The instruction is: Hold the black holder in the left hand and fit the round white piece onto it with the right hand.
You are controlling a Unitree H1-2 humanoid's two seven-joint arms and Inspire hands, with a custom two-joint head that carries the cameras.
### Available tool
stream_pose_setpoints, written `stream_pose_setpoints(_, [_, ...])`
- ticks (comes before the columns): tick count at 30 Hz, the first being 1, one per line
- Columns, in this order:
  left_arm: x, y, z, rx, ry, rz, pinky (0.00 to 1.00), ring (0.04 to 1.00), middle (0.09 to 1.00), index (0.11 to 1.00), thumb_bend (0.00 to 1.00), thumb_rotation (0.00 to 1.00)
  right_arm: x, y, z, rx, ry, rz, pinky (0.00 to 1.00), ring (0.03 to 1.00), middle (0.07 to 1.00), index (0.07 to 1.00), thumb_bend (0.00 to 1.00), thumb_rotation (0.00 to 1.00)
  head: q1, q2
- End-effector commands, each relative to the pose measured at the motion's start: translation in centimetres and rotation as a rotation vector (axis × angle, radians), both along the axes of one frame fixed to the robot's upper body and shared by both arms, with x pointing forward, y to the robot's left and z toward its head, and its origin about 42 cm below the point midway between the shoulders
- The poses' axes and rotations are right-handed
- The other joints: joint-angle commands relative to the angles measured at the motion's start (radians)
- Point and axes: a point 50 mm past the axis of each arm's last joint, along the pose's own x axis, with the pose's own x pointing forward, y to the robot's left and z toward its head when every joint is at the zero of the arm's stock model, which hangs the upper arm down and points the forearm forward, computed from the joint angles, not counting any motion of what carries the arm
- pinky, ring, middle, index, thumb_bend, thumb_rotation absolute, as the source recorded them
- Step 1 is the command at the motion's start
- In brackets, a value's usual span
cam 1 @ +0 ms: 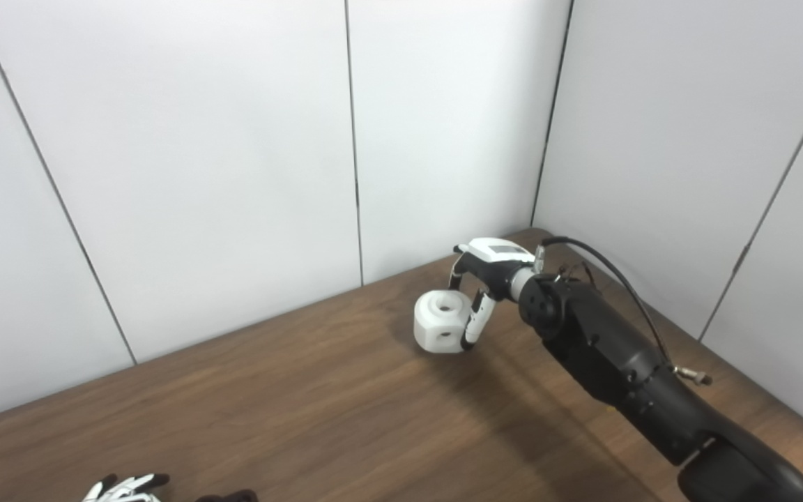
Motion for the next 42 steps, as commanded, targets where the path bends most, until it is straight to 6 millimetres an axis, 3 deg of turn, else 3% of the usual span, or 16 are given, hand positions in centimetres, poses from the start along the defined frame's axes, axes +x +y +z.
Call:
stream_pose_setpoints(1, [-0.3, 0.2, -0.3, 0.021, 0.028, -0.017, 1.0, 0.873, 0.85, 0.481, 0.51, 0.04, 0.2, -0.8, 3.6, -0.031, -0.122, -0.011, 0.99, 1.0, 1.0, 0.48, 0.52, 0.14, 0.0, 0.0])
stream_pose_setpoints(9, [0.2, -0.1, -0.3, 0.033, 0.015, -0.024, 1.0, 0.869, 0.847, 0.481, 0.51, 0.04, -0.8, 0.3, 4.6, -0.007, -0.192, 0.035, 0.99, 1.0, 1.0, 0.48, 0.52, 0.14, 0.024, 0.02])
stream_pose_setpoints(18, [0.3, -1.0, 1.2, 0.031, 0.008, -0.036, 1.0, 0.86, 0.843, 0.482, 0.51, 0.04, -3.8, 4.0, 6.9, 0.099, -0.333, 0.204, 0.94, 1.0, 1.0, 0.48, 0.52, 0.13, 0.098, 0.113])
stream_pose_setpoints(21, [0.2, -1.4, 1.6, 0.03, 0.005, -0.043, 0.99, 0.858, 0.843, 0.483, 0.51, 0.04, -5.2, 6.2, 7.3, 0.141, -0.384, 0.256, 0.92, 1.0, 1.0, 0.479, 0.52, 0.13, 0.113, 0.136])
stream_pose_setpoints(23, [0.1, -1.6, 1.8, 0.022, 0.0, -0.045, 0.97, 0.855, 0.844, 0.483, 0.51, 0.04, -6.1, 7.8, 7.2, 0.181, -0.42, 0.287, 0.97, 1.0, 1.0, 0.479, 0.52, 0.13, 0.135, 0.15])
stream_pose_setpoints(25, [0.0, -1.7, 2.0, 0.022, -0.002, -0.045, 0.96, 0.854, 0.843, 0.483, 0.51, 0.04, -7.0, 9.6, 6.8, 0.22, -0.439, 0.31, 0.99, 1.0, 1.0, 0.479, 0.51, 0.14, 0.146, 0.153])
stream_pose_setpoints(33, [-0.4, -2.5, 2.6, 0.026, 0.015, -0.047, 0.99, 0.871, 0.856, 0.483, 0.51, 0.04, -10.4, 16.7, 4.8, 0.389, -0.463, 0.457, 1.0, 1.0, 1.0, 0.478, 0.52, 0.14, 0.236, 0.24])
stream_pose_setpoints(42, [-0.2, -3.5, 2.4, 0.033, 0.006, -0.051, 1.0, 0.876, 0.864, 0.482, 0.52, 0.04, -12.0, 20.6, 3.7, 0.479, -0.444, 0.531, 1.0, 1.0, 1.0, 0.477, 0.52, 0.13, 0.347, 0.295])
